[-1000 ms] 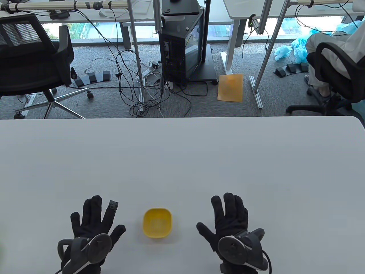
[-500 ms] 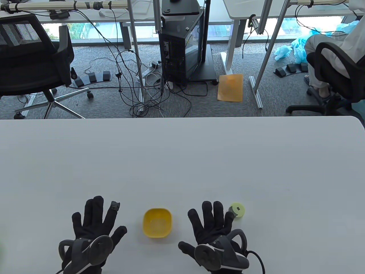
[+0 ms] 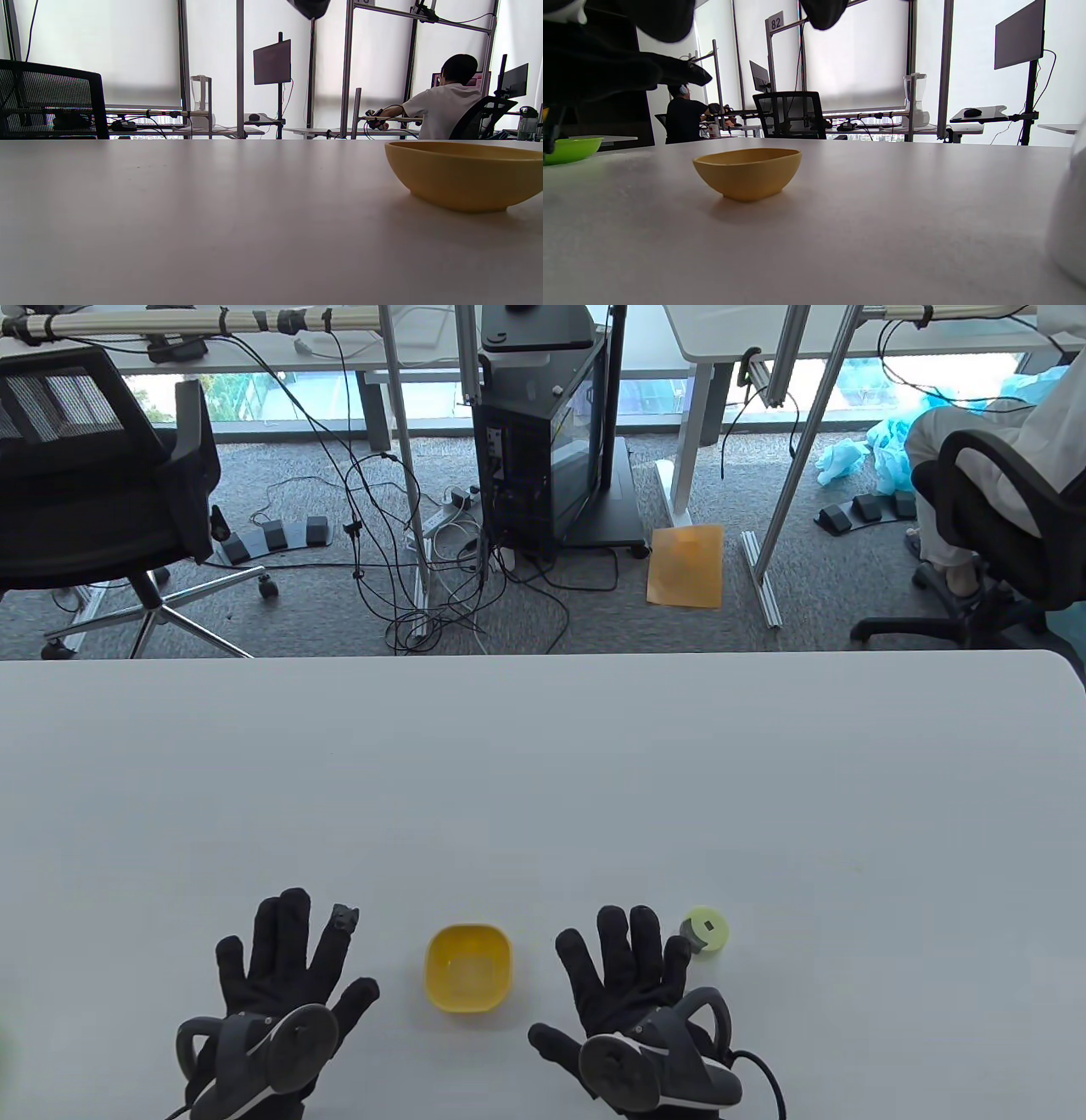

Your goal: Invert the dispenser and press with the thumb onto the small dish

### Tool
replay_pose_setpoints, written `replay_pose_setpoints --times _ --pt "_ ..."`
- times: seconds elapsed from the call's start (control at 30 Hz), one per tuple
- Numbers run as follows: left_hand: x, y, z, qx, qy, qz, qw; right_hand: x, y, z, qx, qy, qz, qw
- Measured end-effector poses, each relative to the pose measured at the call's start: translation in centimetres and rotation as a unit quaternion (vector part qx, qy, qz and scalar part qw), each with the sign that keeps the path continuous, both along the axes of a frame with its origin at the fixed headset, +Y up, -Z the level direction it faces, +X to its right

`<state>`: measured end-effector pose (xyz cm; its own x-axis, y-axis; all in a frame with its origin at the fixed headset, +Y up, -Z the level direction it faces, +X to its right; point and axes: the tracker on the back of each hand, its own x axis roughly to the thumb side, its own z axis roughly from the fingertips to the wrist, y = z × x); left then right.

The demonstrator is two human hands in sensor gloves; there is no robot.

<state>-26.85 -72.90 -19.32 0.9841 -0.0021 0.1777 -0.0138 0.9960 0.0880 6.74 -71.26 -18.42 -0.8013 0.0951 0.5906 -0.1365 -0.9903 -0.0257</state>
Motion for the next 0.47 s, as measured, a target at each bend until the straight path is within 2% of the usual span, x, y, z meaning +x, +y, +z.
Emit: replay_pose_setpoints --times 0.47 --pt "-0.08 -0.05 -0.27 -0.01 0.006 -0.005 1.0 -0.03 -0.13 0.16 -0.007 0.01 -0.008 1.0"
